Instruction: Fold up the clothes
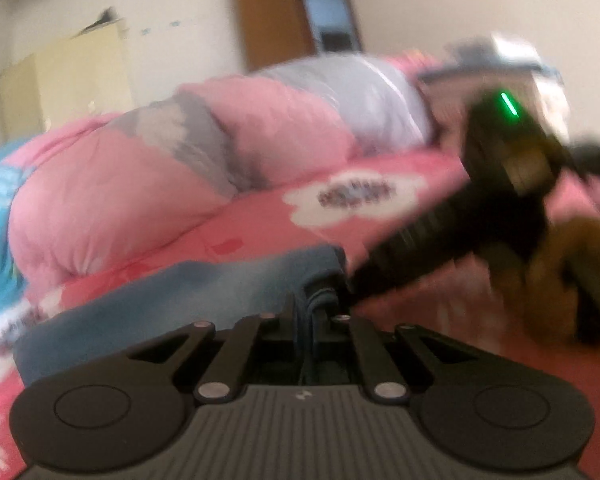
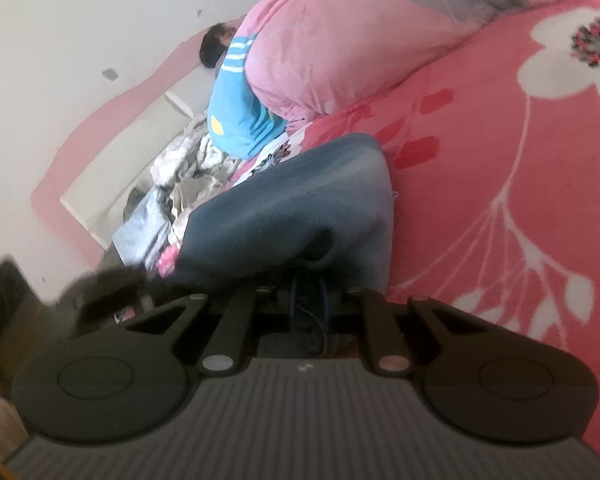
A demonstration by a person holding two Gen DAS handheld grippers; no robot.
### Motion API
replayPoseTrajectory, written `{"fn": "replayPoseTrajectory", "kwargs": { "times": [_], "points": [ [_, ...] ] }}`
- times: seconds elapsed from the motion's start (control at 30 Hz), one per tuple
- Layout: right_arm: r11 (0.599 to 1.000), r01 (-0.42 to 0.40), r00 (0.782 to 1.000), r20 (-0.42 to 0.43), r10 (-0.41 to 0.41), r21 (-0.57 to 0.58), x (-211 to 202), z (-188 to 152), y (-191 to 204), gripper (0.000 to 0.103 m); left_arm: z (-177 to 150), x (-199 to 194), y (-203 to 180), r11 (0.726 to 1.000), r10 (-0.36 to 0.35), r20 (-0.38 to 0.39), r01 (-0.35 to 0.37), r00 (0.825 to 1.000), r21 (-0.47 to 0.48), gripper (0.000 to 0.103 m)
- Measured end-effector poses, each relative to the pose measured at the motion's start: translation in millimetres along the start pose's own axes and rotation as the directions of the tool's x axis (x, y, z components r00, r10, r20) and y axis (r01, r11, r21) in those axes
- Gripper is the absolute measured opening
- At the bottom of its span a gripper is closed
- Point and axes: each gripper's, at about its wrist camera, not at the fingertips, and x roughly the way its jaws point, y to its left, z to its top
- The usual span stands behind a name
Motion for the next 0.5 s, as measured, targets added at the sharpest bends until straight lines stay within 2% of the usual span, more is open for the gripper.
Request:
{"fn": "replayPoseTrajectory", "kwargs": {
  "times": [0.1, 0.27, 0.33, 0.4, 0.5],
  "points": [
    [0.997, -0.014, 1.0, 0.007, 0.013, 0.08, 2, 0, -9, 0.009, -9, 6, -10, 0.997, 0.016, -0.028, -0.014, 0.999, 0.082, 0.007],
    [0.985, -0.021, 1.0, 0.007, 0.02, 0.174, -8, 5, -17, 0.007, -11, 7, -9, 0.996, 0.01, -0.036, -0.007, 0.999, 0.094, 0.007],
    [0.99, 0.0, 1.0, 0.013, -0.002, 0.142, -17, 9, -14, 0.009, -12, 8, -10, 0.994, 0.014, -0.039, -0.01, 0.999, 0.107, 0.007],
    [0.996, 0.056, 0.997, 0.041, -0.059, 0.074, -30, 14, -6, 0.012, -12, 8, -10, 0.994, 0.015, -0.039, -0.011, 0.999, 0.11, 0.007],
    [0.993, 0.122, 0.987, 0.109, -0.122, 0.007, -45, 26, 5, 0.013, -12, 8, -10, 0.994, 0.015, -0.04, -0.011, 0.999, 0.112, 0.007]
  ]
}}
